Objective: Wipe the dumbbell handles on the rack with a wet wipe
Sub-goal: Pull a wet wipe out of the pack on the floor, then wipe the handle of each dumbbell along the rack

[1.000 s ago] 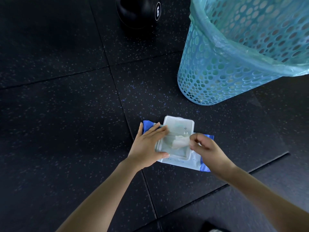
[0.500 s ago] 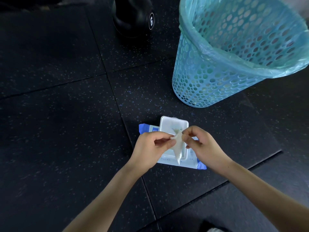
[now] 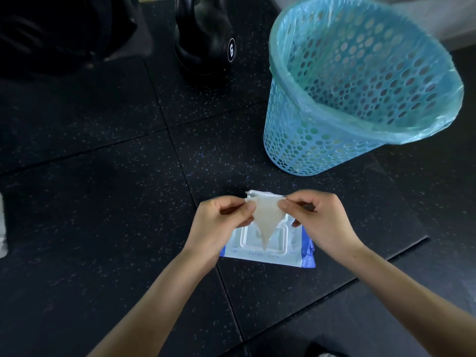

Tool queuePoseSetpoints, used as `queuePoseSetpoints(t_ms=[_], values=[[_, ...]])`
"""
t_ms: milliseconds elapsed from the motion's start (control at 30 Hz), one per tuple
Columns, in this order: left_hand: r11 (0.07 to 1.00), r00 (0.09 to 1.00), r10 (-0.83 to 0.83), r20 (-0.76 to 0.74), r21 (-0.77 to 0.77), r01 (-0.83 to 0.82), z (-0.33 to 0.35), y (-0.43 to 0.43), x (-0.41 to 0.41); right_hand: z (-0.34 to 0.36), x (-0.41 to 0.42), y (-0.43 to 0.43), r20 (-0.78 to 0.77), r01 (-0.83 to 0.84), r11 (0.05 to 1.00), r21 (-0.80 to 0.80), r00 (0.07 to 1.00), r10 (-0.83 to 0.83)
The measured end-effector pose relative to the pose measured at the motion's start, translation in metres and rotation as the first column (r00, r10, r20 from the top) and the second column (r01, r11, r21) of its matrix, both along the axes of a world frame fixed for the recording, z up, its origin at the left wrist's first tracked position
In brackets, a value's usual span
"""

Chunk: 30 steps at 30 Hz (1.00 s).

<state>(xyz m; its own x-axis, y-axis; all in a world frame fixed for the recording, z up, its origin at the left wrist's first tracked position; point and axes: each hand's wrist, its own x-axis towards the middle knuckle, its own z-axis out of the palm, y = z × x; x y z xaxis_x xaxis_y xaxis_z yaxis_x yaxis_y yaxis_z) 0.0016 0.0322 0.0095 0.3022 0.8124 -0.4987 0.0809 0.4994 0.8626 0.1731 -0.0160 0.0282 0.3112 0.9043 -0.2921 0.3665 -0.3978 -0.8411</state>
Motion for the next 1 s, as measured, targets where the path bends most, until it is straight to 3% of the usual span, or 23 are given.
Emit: queuePoseSetpoints(t_ms=[167, 467, 533, 633, 733, 833, 1000], values=[[0.992, 0.994, 0.105, -0.024, -0.067, -0.106, 0.086, 0.016, 0.003, 0.083, -0.005, 0.017, -0.091, 0.016, 1.000, -0.027, 0.996, -0.018], [0.985, 0.993, 0.120, 0.016, -0.129, -0.117, 0.325, 0.011, 0.027, 0.327, 0.007, 0.034, 0.016, -0.038, 0.999, 0.021, 0.999, 0.037], [0.994, 0.998, 0.059, 0.033, -0.095, -0.056, 0.387, 0.013, 0.029, 0.386, 0.009, 0.038, 0.012, -0.042, 0.999, 0.025, 0.999, 0.042], [1.000, 0.996, -0.018, -0.087, 0.004, 0.019, 0.474, 0.015, 0.029, 0.471, 0.009, 0.044, -0.017, -0.027, 0.998, 0.048, 0.999, 0.028], [0.998, 0.988, 0.005, -0.157, 0.058, 0.004, 0.558, 0.019, 0.023, 0.550, 0.009, 0.053, 0.029, -0.060, 0.997, 0.042, 0.998, 0.059], [0.994, 0.985, -0.010, -0.171, 0.104, 0.028, 0.635, 0.027, 0.014, 0.617, 0.006, 0.062, -0.055, -0.118, 0.993, 0.006, 0.991, 0.118], [0.990, 0.976, 0.039, -0.212, 0.140, -0.009, 0.723, 0.050, -0.011, 0.697, -0.012, 0.088, -0.106, -0.179, 0.980, 0.084, 0.976, 0.188]])
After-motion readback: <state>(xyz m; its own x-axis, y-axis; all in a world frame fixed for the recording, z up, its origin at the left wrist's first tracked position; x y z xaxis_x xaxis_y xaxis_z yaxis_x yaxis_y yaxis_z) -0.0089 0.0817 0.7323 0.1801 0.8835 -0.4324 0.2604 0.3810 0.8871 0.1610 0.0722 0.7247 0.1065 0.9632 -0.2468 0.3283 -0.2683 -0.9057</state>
